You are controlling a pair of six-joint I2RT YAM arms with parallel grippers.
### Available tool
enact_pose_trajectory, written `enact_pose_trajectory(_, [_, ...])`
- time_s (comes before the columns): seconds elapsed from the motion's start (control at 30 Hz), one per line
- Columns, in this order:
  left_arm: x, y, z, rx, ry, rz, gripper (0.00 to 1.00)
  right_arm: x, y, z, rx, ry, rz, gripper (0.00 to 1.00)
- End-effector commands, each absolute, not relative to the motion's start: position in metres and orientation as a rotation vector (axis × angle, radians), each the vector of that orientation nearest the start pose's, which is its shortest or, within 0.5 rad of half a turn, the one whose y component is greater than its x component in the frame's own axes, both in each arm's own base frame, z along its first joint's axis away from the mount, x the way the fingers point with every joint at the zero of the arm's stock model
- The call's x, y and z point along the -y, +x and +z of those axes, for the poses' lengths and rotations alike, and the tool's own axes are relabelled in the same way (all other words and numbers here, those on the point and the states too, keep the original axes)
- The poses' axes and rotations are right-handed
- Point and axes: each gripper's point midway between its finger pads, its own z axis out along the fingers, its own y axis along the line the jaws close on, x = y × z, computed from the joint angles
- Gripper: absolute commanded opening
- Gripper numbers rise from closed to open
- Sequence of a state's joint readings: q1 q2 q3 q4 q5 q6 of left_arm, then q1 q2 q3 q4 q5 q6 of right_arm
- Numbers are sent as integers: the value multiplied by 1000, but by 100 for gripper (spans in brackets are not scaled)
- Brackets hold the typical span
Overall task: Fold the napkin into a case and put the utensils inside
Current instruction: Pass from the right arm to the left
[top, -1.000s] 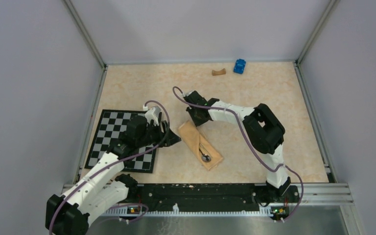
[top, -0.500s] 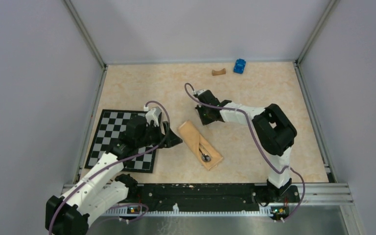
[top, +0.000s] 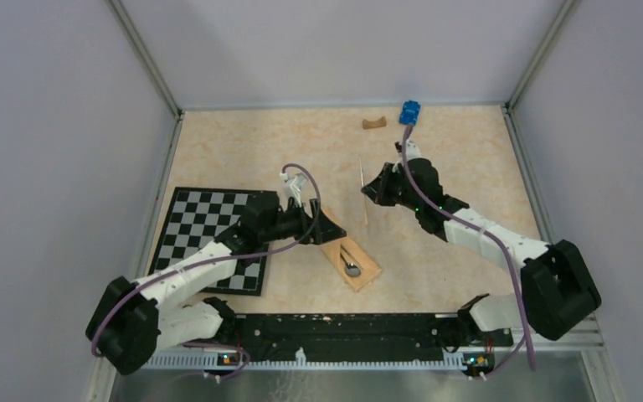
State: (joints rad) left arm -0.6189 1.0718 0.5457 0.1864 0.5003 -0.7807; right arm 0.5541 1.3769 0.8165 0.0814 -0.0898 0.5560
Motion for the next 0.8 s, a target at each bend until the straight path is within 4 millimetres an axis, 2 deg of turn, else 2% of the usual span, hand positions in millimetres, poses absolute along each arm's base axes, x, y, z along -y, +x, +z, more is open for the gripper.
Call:
enact_pose_trajectory(0.0, [324,221,221,-1936,276,-1415,80,-266,315,222,-1891,137,1132,0])
enact_pose_trajectory(0.17, [342,228,219,-1925,257,-1425,71,-261,297,238,-1839,221,1244,0])
enact_pose_trajectory(0.3, [344,235,215,-1927,231,-1404,62,-257,284,240,-1821,272,1292,0])
enact_pose_trajectory(0.53, [359,232,210,-1946,257,-1446,48,-255,271,245,-1795,308,1319,0])
enact_pose_trajectory(0.6, [361,231,210,-1949,265,-1455,38,-258,269,246,-1795,306,1323,0])
enact_pose_trajectory(0.7, [357,227,208,-1958,287,-1437,11,-257,266,241,-1815,287,1306,0])
enact_pose_trajectory(0.73, [354,225,208,-1960,300,-1423,2,-254,265,239,-1817,271,1282,3])
enact_pose_trajectory(0.77, [350,222,205,-1973,320,-1394,0,-251,263,235,-1820,229,1238,13])
